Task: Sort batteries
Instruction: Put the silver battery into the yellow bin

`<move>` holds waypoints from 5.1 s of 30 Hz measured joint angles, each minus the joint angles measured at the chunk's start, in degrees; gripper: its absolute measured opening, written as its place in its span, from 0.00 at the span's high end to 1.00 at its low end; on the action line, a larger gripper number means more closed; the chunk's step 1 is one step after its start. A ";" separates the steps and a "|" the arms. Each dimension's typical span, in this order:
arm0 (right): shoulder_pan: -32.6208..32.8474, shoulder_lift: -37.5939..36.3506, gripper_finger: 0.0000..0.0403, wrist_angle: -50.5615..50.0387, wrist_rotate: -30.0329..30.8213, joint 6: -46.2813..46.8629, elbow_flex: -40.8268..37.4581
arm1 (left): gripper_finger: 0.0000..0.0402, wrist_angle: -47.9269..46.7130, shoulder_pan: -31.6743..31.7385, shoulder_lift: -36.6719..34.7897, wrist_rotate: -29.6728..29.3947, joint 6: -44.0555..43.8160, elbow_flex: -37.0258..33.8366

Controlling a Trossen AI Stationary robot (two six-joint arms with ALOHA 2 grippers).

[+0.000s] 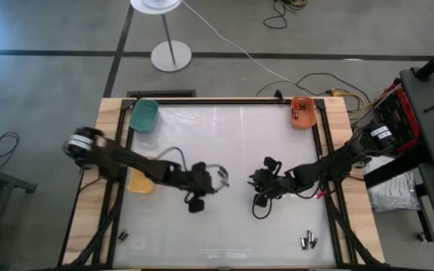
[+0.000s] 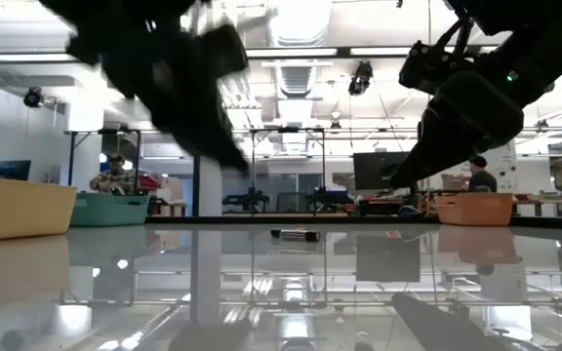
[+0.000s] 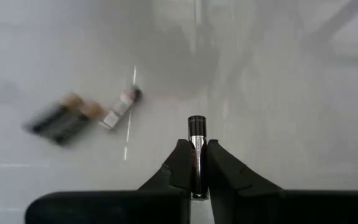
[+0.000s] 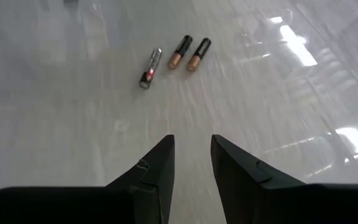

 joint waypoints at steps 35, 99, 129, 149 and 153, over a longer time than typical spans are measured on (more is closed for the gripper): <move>-1.25 -0.17 0.78 -8.52 -0.66 -7.58 4.90 | 0.98 -73.51 -10.00 -26.01 -3.97 -75.91 -6.50; -2.01 -0.16 0.74 -7.11 -0.64 -5.44 4.90 | 0.61 -78.76 8.26 -19.57 3.03 -23.33 3.55; 4.05 -4.20 0.68 -18.51 4.52 3.94 6.72 | 0.61 2.46 7.14 11.58 0.22 21.39 11.27; 4.68 -2.03 0.60 -18.90 3.83 7.99 6.01 | 0.65 -3.66 8.61 22.04 7.49 23.30 17.64; 4.68 -2.01 0.62 -18.91 3.84 7.63 5.99 | 0.77 -5.05 8.60 22.08 9.15 22.61 17.66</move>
